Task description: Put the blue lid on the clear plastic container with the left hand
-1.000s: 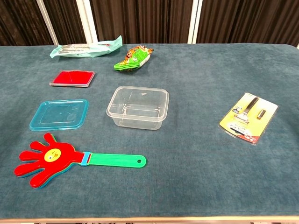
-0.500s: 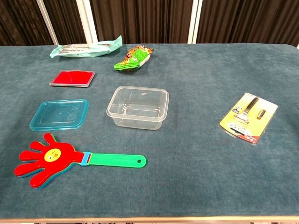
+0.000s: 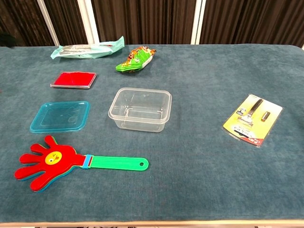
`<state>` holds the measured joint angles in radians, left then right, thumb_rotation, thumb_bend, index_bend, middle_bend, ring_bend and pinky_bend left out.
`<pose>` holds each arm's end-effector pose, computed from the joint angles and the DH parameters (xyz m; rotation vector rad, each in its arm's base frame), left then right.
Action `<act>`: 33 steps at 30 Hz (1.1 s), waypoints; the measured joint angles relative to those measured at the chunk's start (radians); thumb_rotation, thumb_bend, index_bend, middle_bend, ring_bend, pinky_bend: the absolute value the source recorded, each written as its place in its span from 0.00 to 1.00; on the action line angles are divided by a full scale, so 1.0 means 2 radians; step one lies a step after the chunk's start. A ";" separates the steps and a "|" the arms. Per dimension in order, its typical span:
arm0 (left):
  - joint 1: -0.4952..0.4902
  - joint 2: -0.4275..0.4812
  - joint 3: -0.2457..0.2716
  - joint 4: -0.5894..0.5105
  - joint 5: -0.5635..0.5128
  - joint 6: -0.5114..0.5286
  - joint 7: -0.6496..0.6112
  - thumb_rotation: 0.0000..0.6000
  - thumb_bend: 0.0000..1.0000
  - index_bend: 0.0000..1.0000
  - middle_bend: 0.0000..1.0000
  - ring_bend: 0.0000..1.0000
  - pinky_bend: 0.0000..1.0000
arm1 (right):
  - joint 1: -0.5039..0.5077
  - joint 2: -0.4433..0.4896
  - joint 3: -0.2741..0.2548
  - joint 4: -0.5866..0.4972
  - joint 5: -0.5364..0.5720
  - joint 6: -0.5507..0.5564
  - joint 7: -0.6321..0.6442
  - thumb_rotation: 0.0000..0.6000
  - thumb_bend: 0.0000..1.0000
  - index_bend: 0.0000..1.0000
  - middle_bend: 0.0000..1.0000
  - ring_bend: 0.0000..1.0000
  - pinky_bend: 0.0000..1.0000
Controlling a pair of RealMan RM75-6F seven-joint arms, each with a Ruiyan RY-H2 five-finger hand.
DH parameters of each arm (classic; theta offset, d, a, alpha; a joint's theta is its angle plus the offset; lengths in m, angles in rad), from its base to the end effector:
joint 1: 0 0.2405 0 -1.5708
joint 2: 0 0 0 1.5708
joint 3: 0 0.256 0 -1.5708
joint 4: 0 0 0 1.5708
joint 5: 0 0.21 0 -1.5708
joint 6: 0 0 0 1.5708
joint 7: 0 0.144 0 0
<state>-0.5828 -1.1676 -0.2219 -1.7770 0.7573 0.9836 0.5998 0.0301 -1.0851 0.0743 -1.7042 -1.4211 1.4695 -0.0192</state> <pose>-0.2262 0.3248 0.0973 -1.6066 -1.0300 -0.5629 -0.3138 -0.1675 0.1665 1.2749 -0.9932 0.8650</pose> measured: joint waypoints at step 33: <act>-0.064 -0.175 0.076 0.145 -0.015 0.009 0.038 1.00 0.09 0.00 0.09 0.00 0.06 | 0.001 0.002 0.001 -0.002 0.013 -0.011 0.011 1.00 0.34 0.00 0.01 0.00 0.00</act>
<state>-0.7116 -1.5182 -0.0704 -1.4868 0.7269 1.0009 0.6754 0.0324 -1.0821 0.0773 -1.7089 -1.3942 1.4469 0.0024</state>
